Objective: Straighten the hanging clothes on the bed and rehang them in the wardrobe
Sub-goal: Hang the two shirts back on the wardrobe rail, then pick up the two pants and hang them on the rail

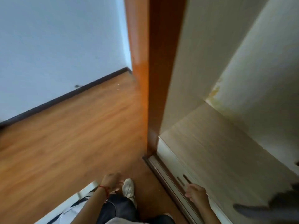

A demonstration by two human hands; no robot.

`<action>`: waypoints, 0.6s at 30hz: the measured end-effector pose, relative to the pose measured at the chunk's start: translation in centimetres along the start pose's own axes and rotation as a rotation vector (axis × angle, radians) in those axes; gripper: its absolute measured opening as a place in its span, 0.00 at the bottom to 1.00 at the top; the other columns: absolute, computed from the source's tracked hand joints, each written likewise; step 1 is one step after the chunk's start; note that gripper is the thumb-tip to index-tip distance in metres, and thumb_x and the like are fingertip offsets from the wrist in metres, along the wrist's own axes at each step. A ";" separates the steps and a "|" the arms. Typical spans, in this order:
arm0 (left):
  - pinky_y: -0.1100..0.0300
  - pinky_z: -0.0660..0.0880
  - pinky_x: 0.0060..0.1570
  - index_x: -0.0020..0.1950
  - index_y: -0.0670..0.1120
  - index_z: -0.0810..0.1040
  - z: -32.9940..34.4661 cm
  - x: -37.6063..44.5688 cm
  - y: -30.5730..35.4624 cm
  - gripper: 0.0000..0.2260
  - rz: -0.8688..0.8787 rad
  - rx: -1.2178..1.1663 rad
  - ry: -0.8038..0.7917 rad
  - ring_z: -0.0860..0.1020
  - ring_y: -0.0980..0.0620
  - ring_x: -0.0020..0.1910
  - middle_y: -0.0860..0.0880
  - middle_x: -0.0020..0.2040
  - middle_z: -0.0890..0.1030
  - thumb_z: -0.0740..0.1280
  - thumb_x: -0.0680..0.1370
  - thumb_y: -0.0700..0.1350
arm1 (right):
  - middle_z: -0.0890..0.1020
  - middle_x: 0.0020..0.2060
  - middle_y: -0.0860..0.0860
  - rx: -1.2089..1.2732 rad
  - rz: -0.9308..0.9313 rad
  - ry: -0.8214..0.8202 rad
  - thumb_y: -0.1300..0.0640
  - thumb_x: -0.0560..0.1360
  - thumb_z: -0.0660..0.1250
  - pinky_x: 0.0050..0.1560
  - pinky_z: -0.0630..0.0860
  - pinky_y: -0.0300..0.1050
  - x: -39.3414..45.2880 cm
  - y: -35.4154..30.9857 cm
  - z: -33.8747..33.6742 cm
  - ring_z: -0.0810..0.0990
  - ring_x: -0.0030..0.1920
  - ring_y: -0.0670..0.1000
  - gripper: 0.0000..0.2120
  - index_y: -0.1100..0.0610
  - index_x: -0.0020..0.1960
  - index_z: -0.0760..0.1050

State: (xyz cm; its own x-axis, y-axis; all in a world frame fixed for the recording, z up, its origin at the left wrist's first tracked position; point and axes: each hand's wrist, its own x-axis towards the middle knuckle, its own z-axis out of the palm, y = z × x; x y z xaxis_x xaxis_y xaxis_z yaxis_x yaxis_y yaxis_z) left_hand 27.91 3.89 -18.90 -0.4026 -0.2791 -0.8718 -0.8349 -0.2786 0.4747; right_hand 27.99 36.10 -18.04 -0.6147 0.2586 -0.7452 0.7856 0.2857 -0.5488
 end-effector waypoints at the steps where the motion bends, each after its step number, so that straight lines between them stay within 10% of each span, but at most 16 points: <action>1: 0.70 0.67 0.17 0.36 0.37 0.75 -1.2 0.0 0.4 0.12 0.004 -0.011 0.006 0.74 0.51 0.17 0.44 0.24 0.77 0.61 0.78 0.38 | 0.80 0.36 0.60 -0.029 -0.018 -0.020 0.63 0.76 0.63 0.43 0.69 0.46 0.4 -1.2 1.1 0.79 0.42 0.60 0.10 0.63 0.37 0.78; 18: 0.61 0.66 0.32 0.40 0.39 0.75 -23.3 9.0 7.4 0.11 -0.087 -0.417 0.299 0.75 0.47 0.33 0.42 0.36 0.79 0.59 0.79 0.42 | 0.78 0.35 0.56 -0.638 -0.200 -0.453 0.60 0.78 0.59 0.28 0.69 0.36 5.2 -25.0 29.2 0.76 0.29 0.49 0.09 0.61 0.43 0.75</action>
State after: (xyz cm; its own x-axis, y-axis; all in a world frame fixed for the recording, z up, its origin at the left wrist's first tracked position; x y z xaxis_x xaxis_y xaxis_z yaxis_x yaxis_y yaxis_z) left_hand 26.89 -22.13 -20.46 -0.1620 -0.4721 -0.8665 -0.6151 -0.6383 0.4628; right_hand 7.23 3.37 -19.29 -0.5433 -0.2132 -0.8120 0.3880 0.7940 -0.4680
